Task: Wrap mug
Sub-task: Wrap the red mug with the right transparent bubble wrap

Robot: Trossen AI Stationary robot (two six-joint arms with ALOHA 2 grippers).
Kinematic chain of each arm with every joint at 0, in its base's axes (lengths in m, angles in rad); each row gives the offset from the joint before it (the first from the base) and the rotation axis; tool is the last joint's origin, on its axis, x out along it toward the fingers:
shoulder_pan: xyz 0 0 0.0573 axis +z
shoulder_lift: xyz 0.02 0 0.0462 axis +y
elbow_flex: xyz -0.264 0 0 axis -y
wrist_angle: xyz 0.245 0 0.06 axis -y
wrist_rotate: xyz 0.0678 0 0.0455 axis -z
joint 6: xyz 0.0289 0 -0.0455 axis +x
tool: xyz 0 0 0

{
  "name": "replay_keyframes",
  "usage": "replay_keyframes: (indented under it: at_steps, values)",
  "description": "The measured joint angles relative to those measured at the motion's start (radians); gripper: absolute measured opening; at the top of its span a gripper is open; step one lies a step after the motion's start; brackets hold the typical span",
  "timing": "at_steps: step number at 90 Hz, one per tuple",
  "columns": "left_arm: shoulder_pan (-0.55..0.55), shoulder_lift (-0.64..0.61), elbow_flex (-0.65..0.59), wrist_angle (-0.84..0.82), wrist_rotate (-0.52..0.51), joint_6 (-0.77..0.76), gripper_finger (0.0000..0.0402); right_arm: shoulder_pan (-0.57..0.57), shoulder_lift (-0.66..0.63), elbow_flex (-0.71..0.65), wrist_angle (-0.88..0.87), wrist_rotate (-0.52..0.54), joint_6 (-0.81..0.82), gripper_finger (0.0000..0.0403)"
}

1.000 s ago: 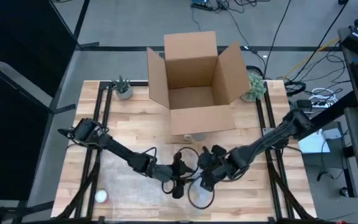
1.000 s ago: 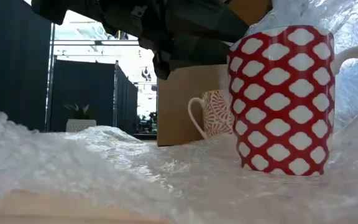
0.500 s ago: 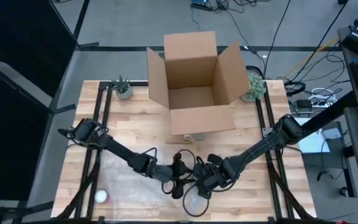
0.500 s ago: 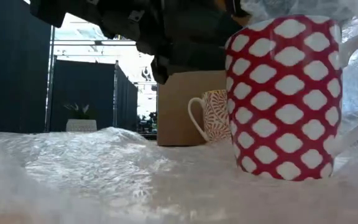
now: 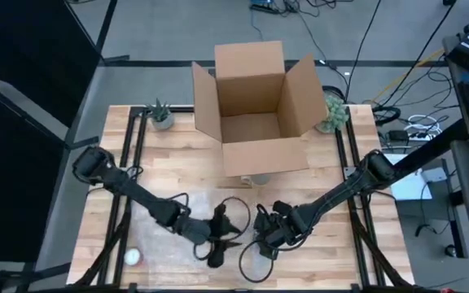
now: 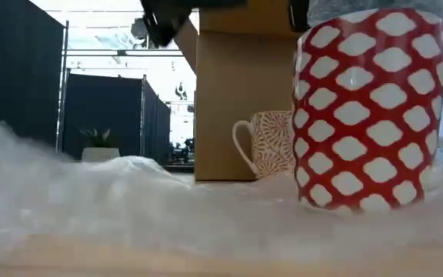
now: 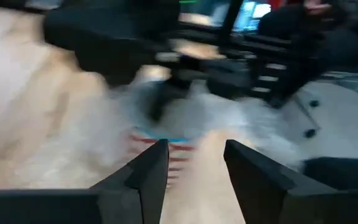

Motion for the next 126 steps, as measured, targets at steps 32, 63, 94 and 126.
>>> replay_keyframes:
  at_steps: [32, 63, 94, 126]
  values:
    - [0.029, 0.199, 0.089, 0.206, -0.020, 0.001, 0.0151, 0.000, 0.000, 0.002, 0.002, 0.001, 0.007, 0.0146]
    - [0.094, 0.269, 0.164, 0.023, -0.051, 0.024, 0.0151, -0.003, -0.001, 0.005, 0.010, 0.003, 0.009, 0.0146]
    - [0.102, 0.270, 0.161, 0.023, -0.061, 0.022, 0.0151, -0.011, -0.011, 0.170, -0.183, -0.156, -0.002, 0.0146]
    - [0.100, 0.271, 0.159, 0.022, -0.064, 0.024, 0.0151, 0.007, -0.013, 0.304, -0.388, -0.138, -0.023, 0.0146]
